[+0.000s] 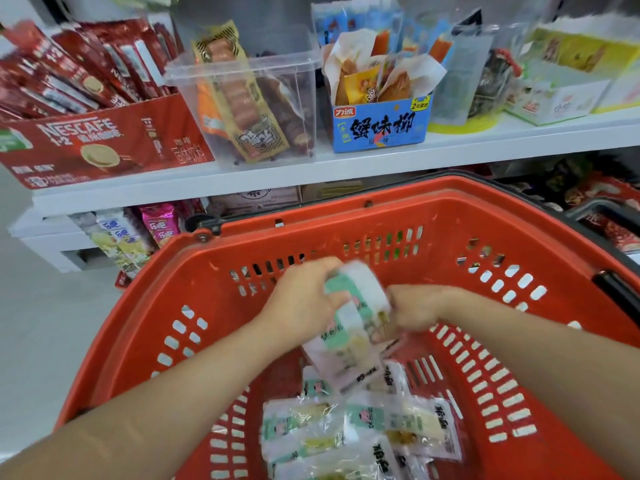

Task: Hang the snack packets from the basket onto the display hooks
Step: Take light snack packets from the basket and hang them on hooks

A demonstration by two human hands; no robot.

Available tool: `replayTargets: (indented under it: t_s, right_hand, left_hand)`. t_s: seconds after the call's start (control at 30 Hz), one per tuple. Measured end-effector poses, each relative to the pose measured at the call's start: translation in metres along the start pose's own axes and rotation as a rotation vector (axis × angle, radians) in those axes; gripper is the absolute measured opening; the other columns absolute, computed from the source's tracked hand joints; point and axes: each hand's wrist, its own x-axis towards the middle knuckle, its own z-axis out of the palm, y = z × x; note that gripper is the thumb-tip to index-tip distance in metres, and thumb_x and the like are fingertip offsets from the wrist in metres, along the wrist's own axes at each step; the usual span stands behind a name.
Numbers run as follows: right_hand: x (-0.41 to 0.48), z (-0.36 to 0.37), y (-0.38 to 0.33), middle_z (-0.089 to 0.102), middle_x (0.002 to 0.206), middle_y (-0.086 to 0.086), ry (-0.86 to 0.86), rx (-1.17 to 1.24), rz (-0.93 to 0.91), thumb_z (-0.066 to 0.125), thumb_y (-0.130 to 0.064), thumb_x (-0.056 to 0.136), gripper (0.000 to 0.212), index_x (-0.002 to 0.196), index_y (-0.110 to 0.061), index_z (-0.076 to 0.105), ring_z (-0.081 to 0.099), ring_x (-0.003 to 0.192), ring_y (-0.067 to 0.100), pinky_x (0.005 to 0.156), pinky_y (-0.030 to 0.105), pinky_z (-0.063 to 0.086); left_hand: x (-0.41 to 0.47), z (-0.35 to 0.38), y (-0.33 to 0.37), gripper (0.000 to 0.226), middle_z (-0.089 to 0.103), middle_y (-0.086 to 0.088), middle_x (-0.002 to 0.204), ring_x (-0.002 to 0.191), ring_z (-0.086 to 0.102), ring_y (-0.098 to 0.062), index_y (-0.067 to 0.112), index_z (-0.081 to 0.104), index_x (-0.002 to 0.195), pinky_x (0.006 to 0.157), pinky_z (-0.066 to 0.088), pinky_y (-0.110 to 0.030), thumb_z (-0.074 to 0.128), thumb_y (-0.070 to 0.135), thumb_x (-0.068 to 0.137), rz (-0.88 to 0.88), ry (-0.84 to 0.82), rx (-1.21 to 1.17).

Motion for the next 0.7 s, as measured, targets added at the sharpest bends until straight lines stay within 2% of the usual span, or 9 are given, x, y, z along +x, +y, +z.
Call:
replayTargets:
  t_s: [0.07,0.13,0.23,0.33,0.43,0.53,0.63,0.7]
  right_hand:
    - [-0.015,-0.019,-0.009,0.074,0.106,-0.007,-0.005,0.061,-0.074,0.075,-0.037,0.081,0.032,0.109,-0.021,0.072,0.068,0.101,0.013,0.100,0.038,0.049]
    - [-0.035,-0.028,-0.022,0.073,0.107,-0.009,0.011,0.127,-0.127,0.073,-0.041,0.082,0.033,0.109,-0.023,0.071,0.068,0.102,0.012,0.100,0.038,0.049]
    - [-0.071,-0.036,-0.043,0.075,0.104,-0.003,0.027,0.366,-0.146,0.067,-0.037,0.087,0.029,0.106,-0.016,0.072,0.071,0.098,0.015,0.096,0.035,0.052]
    - [-0.109,-0.033,-0.061,0.075,0.104,0.003,0.033,0.686,-0.158,0.064,-0.029,0.087,0.026,0.106,-0.012,0.070,0.071,0.098,0.019,0.092,0.035,0.054]
    - [-0.149,-0.031,-0.074,0.073,0.111,0.001,0.103,0.854,-0.163,0.062,-0.024,0.089,0.028,0.115,-0.016,0.067,0.068,0.105,0.017,0.095,0.034,0.051]
    - [-0.190,-0.039,-0.087,0.070,0.116,0.005,0.099,1.049,-0.147,0.059,-0.015,0.090,0.032,0.121,-0.020,0.064,0.067,0.107,0.023,0.087,0.035,0.056]
    - [-0.236,-0.058,-0.108,0.070,0.100,0.005,0.089,1.164,-0.092,0.068,-0.022,0.082,0.018,0.099,-0.016,0.069,0.065,0.089,0.020,0.075,0.029,0.053]
    - [-0.270,-0.077,-0.128,0.068,0.094,0.007,0.102,1.188,-0.085,0.078,-0.023,0.078,0.024,0.094,-0.009,0.067,0.063,0.084,0.021,0.071,0.030,0.050]
  left_hand:
    - [0.003,-0.019,0.005,0.020,0.067,0.010,0.077,0.068,0.065,-0.014,0.031,0.060,0.075,0.061,0.052,-0.027,0.076,0.020,0.080,-0.029,0.147,-0.165]
    - [0.001,-0.035,0.008,0.023,0.070,0.007,0.073,0.067,0.067,-0.017,0.032,0.062,0.070,0.063,0.056,-0.036,0.080,0.017,0.075,-0.089,0.308,-0.321]
    - [0.003,-0.056,0.017,0.022,0.065,0.012,0.067,0.059,0.057,-0.007,0.033,0.058,0.068,0.060,0.046,-0.030,0.077,0.026,0.077,-0.143,0.407,-0.199]
    - [-0.003,-0.074,0.031,0.016,0.065,0.009,0.072,0.065,0.058,-0.008,0.030,0.058,0.074,0.060,0.044,-0.030,0.070,0.032,0.084,-0.206,0.377,-0.165]
    - [-0.018,-0.086,0.042,0.011,0.069,0.007,0.076,0.068,0.063,-0.011,0.027,0.061,0.079,0.063,0.048,-0.032,0.069,0.030,0.087,-0.307,0.342,-0.300]
    - [-0.038,-0.105,0.066,0.010,0.071,0.008,0.073,0.065,0.064,-0.009,0.029,0.063,0.080,0.065,0.050,-0.032,0.067,0.025,0.088,-0.349,0.316,-0.418]
    - [-0.053,-0.132,0.111,0.010,0.072,0.013,0.071,0.063,0.064,-0.002,0.026,0.064,0.083,0.060,0.050,-0.022,0.065,0.020,0.090,-0.343,0.268,-0.501]
    - [-0.058,-0.158,0.152,0.012,0.072,0.011,0.074,0.067,0.065,-0.005,0.025,0.064,0.081,0.063,0.050,-0.023,0.065,0.016,0.090,-0.304,0.226,-0.571]
